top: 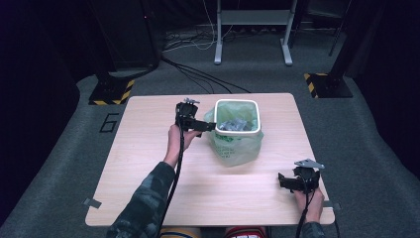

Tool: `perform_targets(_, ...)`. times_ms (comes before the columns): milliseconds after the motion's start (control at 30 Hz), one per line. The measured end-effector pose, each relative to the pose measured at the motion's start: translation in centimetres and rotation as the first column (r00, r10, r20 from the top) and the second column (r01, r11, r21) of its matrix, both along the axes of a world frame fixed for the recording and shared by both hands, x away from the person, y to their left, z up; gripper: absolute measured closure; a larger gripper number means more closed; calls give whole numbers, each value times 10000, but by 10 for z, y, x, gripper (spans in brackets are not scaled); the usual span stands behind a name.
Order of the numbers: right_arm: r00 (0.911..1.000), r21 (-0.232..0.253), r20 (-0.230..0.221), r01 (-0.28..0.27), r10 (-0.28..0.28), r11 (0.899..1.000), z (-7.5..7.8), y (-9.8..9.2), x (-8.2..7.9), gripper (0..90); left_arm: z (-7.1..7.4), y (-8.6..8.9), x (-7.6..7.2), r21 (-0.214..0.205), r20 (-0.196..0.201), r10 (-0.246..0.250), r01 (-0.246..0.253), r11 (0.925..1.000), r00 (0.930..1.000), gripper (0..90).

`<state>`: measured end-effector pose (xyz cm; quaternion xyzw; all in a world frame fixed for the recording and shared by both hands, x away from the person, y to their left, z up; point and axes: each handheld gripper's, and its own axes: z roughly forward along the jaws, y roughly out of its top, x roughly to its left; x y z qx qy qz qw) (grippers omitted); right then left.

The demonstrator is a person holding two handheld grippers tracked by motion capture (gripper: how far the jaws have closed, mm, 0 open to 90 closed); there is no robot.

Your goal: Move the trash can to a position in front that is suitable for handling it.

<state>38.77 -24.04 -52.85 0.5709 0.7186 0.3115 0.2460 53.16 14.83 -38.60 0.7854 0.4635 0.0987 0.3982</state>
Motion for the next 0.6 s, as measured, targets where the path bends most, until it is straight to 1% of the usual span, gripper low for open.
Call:
perform_targets(67, 10000, 0, 4, 0, 0, 10000, 0, 0, 0, 51, 0, -6, 4, 182, 37, 9, -10, 9998, 10000, 15)
perform_targets(100, 10000, 2, 4, 1, -1, 10000, 0, 0, 0, 51, 0, -8, 7, 109, 25, -32, 31, 9999, 10000, 18)
perform_targets(133, 10000, 3, 8, 4, -4, 10000, 0, 0, 0, 53, 1, -10, 9, 125, -14, -38, 39, 9999, 10000, 50)
perform_targets(167, 10000, 3, 8, 4, -4, 10000, 0, 0, 0, 53, 1, -13, 12, 139, -30, -25, 26, 9999, 10000, 50)
perform_targets(200, 10000, 2, 11, 3, -3, 10000, 0, 0, 0, 53, 1, -15, 14, 163, -45, -67, 68, 9998, 10000, 71)
perform_targets(233, 10000, 5, 9, 5, -5, 10000, 0, 0, 0, 53, 1, -18, 16, 191, -9, -67, 67, 9998, 10000, 97)
perform_targets(300, 10000, 16, 5, 12, -12, 10000, 0, 0, 0, 54, 1, -22, 20, 290, -95, -51, 53, 9996, 9999, 148)
perform_targets(367, 10000, 16, 8, 11, -11, 10000, 0, 0, 0, 54, 0, -27, 24, 432, -155, -36, 43, 9991, 9999, 158)
perform_targets(400, 10000, 14, 10, 9, -9, 10000, 0, 0, 0, 55, -1, -30, 26, 564, -156, 22, -13, 9984, 9999, 217)
perform_targets(467, 10000, 12, 11, 7, -7, 10000, 0, 0, 0, 55, -2, -32, 27, 584, -190, 67, -55, 9983, 9998, 233)
perform_targets(500, 10000, 15, 8, 8, -8, 10000, 0, 0, 0, 55, -3, -33, 28, 622, -181, 78, -67, 9980, 9998, 260)
perform_targets(533, 10000, 15, 11, 6, -6, 10000, 0, 0, 0, 55, -3, -34, 28, 652, -178, 52, -40, 9979, 9998, 313)
perform_targets(600, 10000, 17, 14, 3, -3, 10000, 0, 0, 0, 56, -6, -37, 30, 734, -225, 10, 7, 9973, 9997, 325)
